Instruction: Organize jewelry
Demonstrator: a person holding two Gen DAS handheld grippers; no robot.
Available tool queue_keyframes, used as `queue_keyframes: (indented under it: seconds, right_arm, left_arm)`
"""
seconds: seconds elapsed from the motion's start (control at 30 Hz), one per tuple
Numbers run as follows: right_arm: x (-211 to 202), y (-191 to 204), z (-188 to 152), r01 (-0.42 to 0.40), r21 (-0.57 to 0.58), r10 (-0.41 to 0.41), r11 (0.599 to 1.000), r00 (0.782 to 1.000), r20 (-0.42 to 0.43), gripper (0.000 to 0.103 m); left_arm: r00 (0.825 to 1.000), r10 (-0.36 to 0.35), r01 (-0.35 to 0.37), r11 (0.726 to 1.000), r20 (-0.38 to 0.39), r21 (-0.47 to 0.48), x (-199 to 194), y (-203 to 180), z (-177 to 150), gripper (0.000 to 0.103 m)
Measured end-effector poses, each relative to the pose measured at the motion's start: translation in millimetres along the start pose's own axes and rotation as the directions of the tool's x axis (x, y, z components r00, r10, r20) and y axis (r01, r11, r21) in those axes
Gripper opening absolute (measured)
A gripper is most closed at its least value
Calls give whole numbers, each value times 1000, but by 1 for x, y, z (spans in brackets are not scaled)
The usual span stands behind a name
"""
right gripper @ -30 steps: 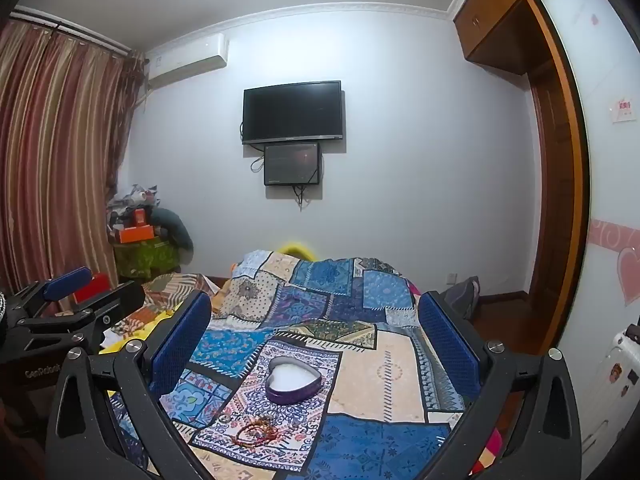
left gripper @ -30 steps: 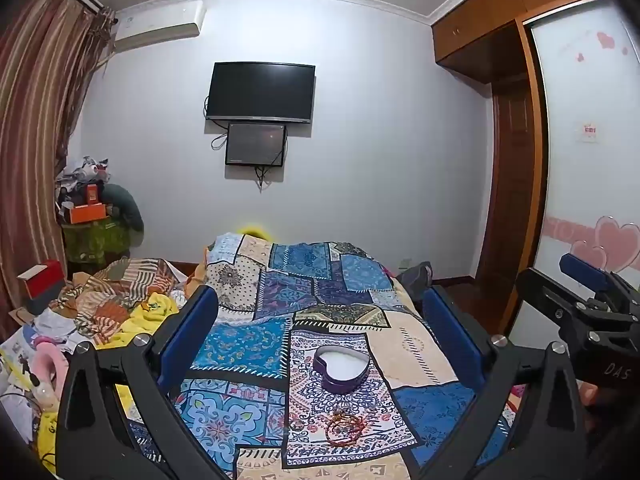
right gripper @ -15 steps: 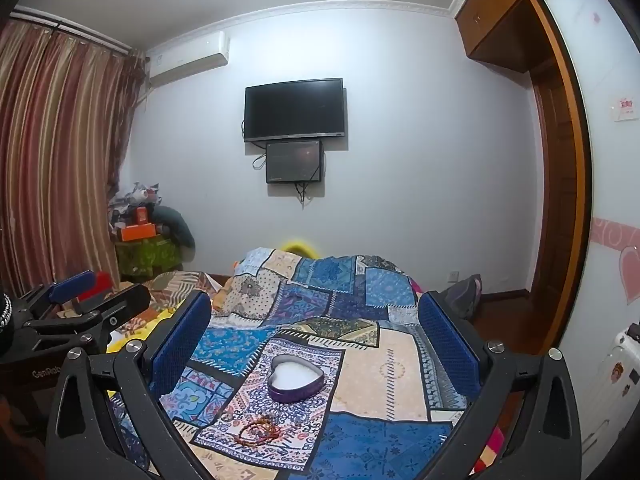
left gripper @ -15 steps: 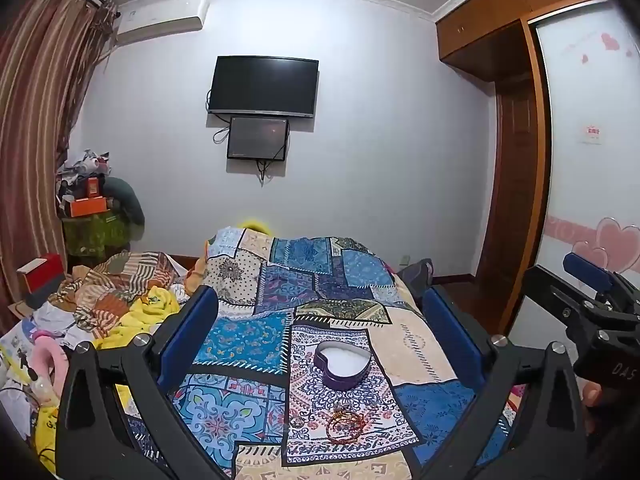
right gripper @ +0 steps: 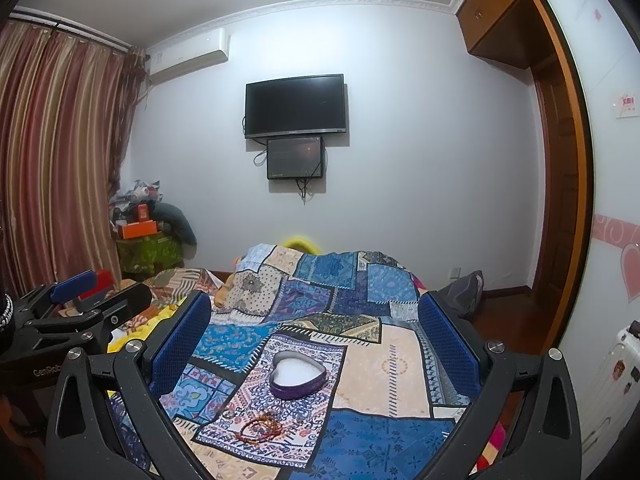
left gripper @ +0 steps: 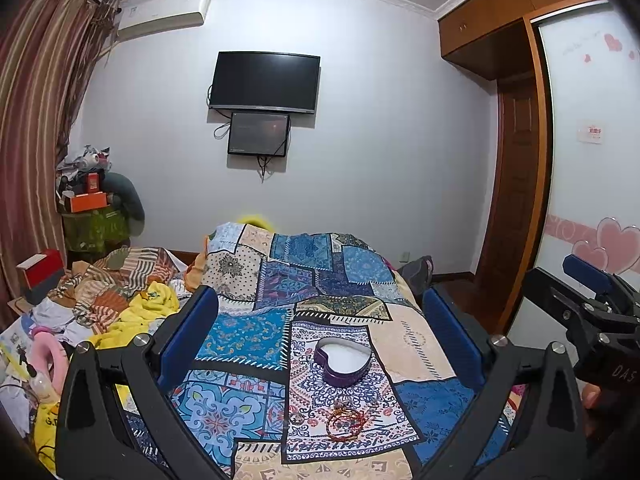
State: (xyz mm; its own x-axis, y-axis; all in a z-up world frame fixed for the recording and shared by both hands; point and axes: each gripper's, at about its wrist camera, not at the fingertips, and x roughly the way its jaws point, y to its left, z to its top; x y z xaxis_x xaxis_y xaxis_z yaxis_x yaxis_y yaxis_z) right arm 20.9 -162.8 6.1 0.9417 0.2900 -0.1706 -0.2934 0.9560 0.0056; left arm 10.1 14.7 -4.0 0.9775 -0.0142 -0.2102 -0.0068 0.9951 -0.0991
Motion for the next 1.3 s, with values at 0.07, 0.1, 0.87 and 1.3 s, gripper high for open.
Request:
queue_keyframes:
  seconds: [0.07, 0.1, 0.87, 1.3]
  right_arm:
    - [0, -1, 0, -1, 1, 1, 1000, 1000, -1, 103]
    - [0, -1, 0, -1, 1, 1, 1000, 1000, -1, 103]
    - [1, -2, -3, 5, 7, -4, 1000, 1000, -13, 103]
    - [3, -1, -4, 6, 4, -6, 1000, 1000, -18, 103]
  left_arm:
    - [1000, 1, -1, 1000, -2, -1, 1, -1, 0, 103]
    - [1000, 1, -1, 1000, -3, -1, 1, 0, 0, 103]
    - [1000, -8, 8, 1000, -15, -1, 0, -1, -1, 103]
    - [1000, -10, 10, 1000, -18, -2, 1, 0, -1, 103]
